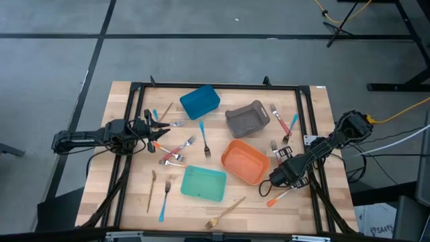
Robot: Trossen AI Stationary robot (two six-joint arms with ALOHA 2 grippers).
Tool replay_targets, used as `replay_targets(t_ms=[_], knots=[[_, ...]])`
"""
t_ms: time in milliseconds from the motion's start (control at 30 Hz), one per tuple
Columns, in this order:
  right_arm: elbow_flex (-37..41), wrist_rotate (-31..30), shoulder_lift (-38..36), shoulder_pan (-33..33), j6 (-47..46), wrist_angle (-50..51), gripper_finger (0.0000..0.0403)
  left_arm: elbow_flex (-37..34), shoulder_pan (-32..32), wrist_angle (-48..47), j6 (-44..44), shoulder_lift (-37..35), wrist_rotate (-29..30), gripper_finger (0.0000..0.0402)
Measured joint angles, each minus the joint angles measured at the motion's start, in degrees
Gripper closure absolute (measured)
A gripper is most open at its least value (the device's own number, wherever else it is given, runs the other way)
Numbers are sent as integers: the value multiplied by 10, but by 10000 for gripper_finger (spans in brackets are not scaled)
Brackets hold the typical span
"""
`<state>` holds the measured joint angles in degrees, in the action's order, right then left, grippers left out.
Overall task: Sort silverware by color (type)
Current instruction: Put the gold fork into the orange bin
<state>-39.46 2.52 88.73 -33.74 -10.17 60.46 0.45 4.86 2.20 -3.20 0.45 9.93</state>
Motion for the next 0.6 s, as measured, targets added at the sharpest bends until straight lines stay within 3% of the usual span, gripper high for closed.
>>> replay_targets(t_ms=[600], knots=[[-64, 15, 0, 0, 0, 83, 399, 0, 0, 0, 0, 0, 0, 316]])
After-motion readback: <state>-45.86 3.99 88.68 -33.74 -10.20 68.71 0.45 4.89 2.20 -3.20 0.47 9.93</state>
